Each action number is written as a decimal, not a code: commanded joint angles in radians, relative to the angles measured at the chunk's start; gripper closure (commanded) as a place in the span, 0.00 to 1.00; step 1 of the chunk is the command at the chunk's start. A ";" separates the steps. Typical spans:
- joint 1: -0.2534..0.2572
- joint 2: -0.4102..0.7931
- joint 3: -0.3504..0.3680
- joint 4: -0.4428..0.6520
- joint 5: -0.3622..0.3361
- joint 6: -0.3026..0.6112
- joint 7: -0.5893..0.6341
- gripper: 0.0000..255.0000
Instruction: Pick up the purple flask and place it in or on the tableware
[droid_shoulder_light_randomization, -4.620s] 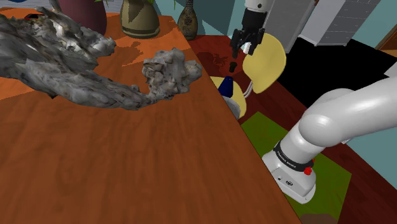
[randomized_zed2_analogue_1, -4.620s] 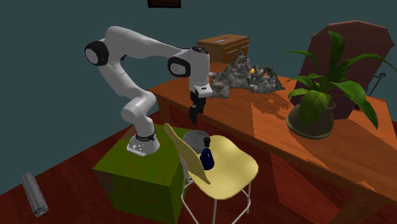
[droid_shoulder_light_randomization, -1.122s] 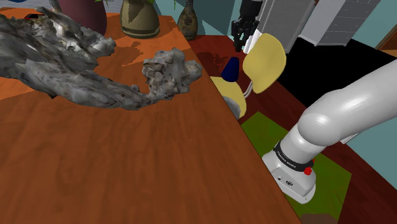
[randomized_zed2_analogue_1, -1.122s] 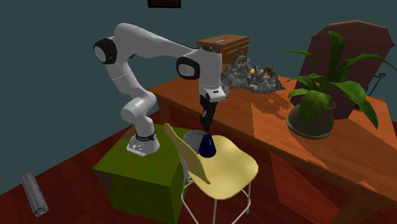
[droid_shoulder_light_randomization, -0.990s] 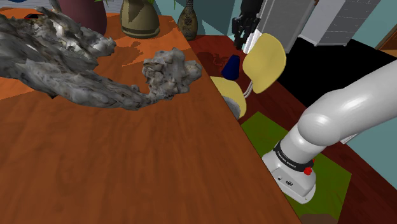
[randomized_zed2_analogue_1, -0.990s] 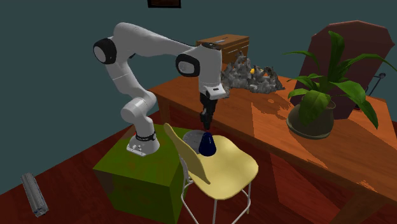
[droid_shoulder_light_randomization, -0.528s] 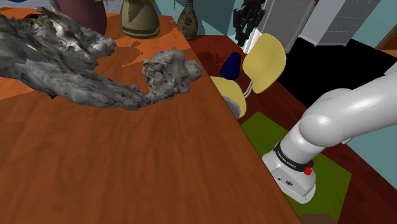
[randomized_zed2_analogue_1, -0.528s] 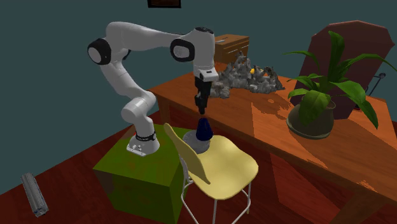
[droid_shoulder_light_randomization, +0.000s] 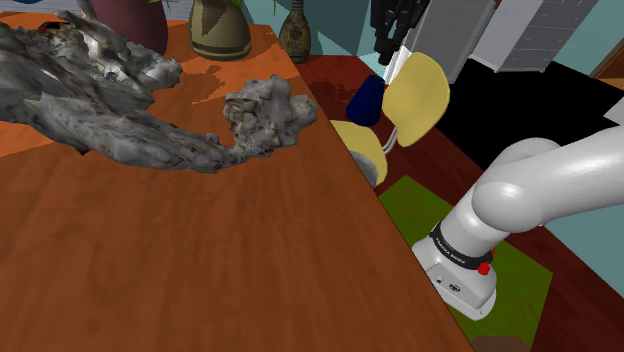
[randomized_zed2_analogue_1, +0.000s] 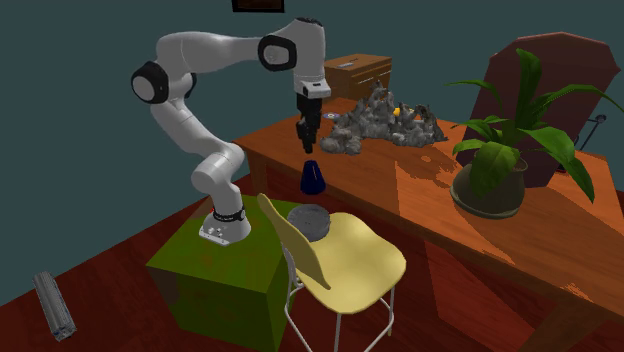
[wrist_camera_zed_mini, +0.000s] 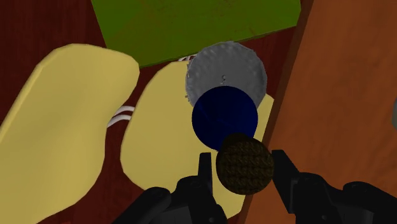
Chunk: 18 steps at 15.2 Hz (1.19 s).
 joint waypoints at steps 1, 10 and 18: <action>0.005 -0.017 0.014 -0.014 0.009 -0.003 0.017 1.00; 0.007 -0.045 0.016 -0.156 0.012 0.110 0.016 1.00; 0.009 -0.057 0.020 -0.271 0.015 0.214 0.015 1.00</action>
